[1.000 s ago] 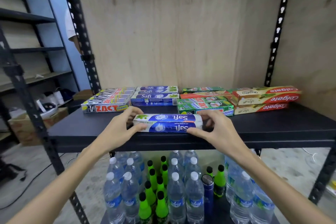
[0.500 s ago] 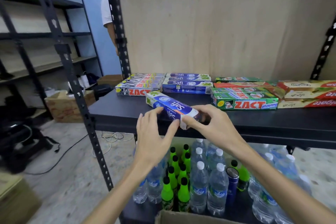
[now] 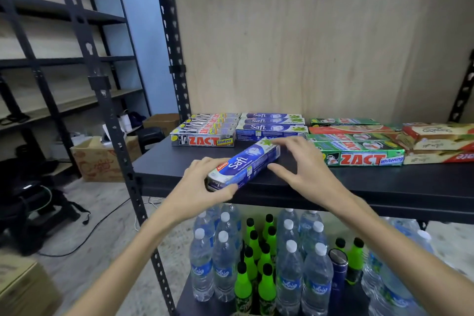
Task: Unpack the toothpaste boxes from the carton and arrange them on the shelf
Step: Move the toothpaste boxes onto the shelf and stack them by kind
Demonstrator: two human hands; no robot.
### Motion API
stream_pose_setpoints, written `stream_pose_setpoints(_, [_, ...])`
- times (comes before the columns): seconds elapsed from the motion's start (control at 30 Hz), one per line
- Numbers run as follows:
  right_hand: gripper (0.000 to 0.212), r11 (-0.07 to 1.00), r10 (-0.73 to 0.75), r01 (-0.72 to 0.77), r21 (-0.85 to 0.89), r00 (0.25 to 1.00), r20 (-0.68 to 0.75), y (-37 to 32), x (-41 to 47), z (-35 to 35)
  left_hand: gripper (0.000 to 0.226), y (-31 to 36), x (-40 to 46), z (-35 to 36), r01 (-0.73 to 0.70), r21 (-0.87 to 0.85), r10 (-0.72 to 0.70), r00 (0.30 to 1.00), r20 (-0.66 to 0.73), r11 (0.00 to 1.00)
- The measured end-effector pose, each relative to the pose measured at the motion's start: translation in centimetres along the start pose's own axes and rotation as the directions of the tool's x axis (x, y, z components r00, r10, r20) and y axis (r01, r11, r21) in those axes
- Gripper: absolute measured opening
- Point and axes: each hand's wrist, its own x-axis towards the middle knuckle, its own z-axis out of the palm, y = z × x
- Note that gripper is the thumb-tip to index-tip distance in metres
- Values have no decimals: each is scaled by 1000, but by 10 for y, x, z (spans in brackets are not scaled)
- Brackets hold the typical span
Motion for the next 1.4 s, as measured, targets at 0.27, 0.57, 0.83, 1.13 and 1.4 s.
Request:
stream_pose_setpoints(0.27, [71, 920, 107, -39, -391, 983, 152, 26, 31, -19, 47, -25, 39, -23, -44, 167, 38, 999, 37, 985])
stream_pose_setpoints(0.57, [64, 917, 207, -165, -362, 975, 79, 50, 53, -40, 68, -40, 86, 4, -100, 339, 119, 992, -37, 935])
stream_pose_setpoints(0.83, [59, 891, 219, -211, -402, 975, -26, 63, 66, -30, 64, -50, 127, 4, -173, 459, 210, 977, -28, 872])
stream_pose_setpoints(1.13, [54, 887, 259, -257, -383, 965, -49, 72, 73, -41, 55, -54, 137, 6, -270, 387, 313, 949, -50, 882])
stream_pose_setpoints(1.4, [53, 901, 287, -272, -337, 958, -6, 81, 80, -44, 55, -65, 160, 19, -339, 432, 335, 938, 89, 836])
